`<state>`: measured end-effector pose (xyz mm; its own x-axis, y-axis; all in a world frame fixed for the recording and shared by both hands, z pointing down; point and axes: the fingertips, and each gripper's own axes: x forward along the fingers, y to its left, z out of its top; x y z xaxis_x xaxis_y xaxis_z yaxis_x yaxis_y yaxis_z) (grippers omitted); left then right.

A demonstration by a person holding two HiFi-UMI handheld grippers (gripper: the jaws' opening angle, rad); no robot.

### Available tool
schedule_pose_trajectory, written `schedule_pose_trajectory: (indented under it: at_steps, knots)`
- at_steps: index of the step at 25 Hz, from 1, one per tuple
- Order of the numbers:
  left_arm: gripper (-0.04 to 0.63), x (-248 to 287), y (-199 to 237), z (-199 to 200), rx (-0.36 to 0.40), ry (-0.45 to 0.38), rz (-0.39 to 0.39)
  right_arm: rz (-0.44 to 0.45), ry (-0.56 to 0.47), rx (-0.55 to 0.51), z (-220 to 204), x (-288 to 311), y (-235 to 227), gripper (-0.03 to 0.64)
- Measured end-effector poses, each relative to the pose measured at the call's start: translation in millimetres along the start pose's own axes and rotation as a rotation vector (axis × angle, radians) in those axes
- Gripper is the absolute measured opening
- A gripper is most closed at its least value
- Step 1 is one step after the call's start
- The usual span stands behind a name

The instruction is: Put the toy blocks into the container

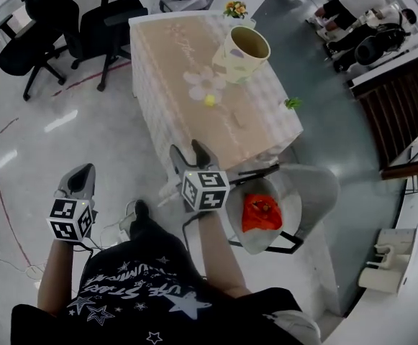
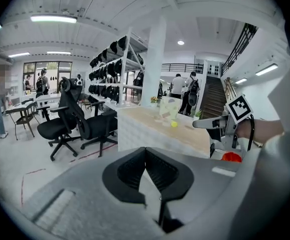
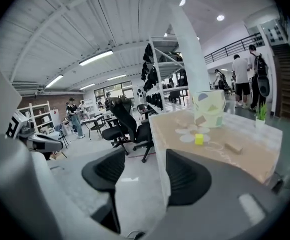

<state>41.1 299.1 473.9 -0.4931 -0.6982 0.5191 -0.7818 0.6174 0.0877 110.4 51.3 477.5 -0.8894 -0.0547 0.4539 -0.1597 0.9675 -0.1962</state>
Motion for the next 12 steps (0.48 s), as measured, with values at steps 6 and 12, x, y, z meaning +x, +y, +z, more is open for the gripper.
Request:
schedule_pose_trajectory:
  at_steps: [6,12]
  knots:
    - [0.011,41,-24,33,0.044,0.018,-0.014,0.008,-0.004,0.044,14,18,-43,0.261]
    - [0.011,66,-44,57,0.107,0.023,-0.053,-0.026,-0.019,0.098,15,11,-71,0.261]
